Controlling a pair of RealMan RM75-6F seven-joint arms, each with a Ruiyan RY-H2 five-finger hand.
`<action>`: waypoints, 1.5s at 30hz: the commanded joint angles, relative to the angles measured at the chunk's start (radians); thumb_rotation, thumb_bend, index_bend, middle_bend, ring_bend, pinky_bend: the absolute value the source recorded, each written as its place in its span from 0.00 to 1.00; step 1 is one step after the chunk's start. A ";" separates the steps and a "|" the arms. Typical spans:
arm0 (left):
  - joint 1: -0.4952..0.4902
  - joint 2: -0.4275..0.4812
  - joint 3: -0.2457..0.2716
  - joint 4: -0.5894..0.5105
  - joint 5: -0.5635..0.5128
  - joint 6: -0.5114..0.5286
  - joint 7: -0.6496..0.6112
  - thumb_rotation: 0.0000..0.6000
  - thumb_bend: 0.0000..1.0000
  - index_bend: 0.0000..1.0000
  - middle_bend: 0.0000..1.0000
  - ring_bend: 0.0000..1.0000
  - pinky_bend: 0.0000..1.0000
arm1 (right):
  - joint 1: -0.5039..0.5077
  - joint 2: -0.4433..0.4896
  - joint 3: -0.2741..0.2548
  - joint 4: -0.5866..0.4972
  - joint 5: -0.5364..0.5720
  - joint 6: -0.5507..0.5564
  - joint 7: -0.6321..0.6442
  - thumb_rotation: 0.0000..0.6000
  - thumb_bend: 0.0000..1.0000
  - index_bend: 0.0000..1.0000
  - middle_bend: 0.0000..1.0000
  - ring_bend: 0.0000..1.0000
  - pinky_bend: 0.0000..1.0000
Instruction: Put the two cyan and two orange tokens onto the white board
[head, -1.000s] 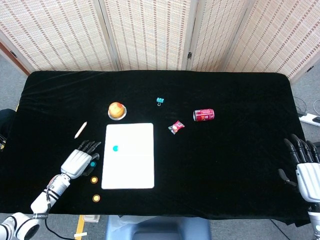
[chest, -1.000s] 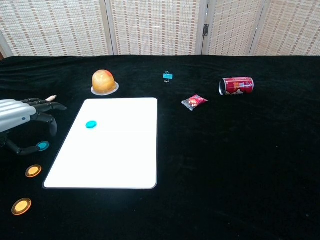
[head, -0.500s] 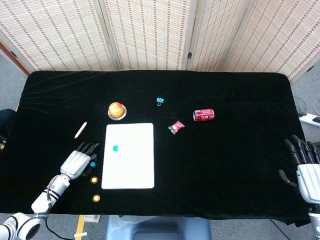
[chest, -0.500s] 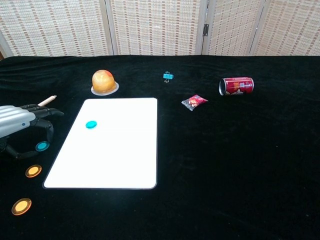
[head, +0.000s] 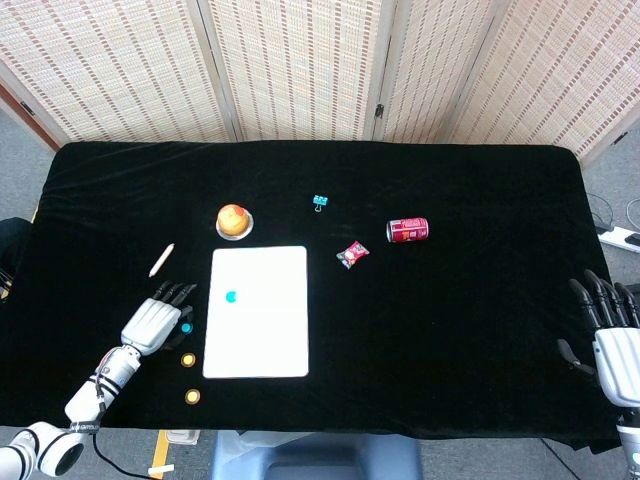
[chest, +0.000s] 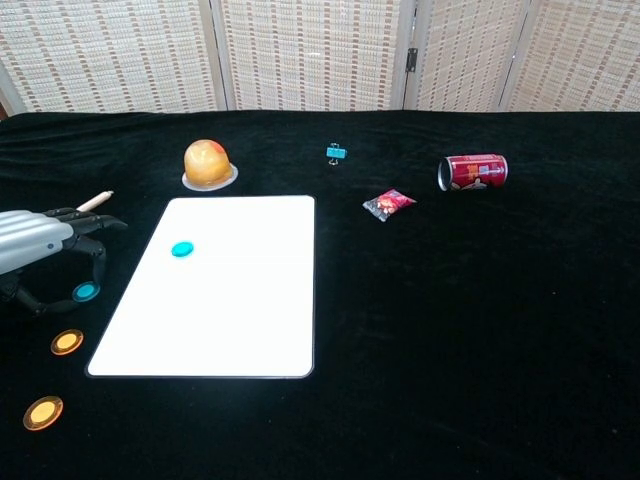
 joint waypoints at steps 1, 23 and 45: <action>-0.001 -0.003 -0.003 0.004 -0.002 -0.004 -0.003 1.00 0.40 0.49 0.07 0.00 0.00 | 0.000 0.000 0.000 0.000 0.000 0.001 0.000 1.00 0.36 0.00 0.03 0.06 0.04; -0.148 0.044 -0.117 -0.139 -0.011 -0.086 -0.016 1.00 0.40 0.51 0.07 0.00 0.00 | -0.010 0.000 -0.001 0.011 0.002 0.012 0.015 1.00 0.36 0.00 0.03 0.05 0.04; -0.284 -0.098 -0.175 -0.047 -0.159 -0.259 0.081 1.00 0.40 0.51 0.07 0.00 0.00 | -0.016 0.002 0.001 0.018 0.016 0.010 0.023 1.00 0.36 0.00 0.03 0.04 0.04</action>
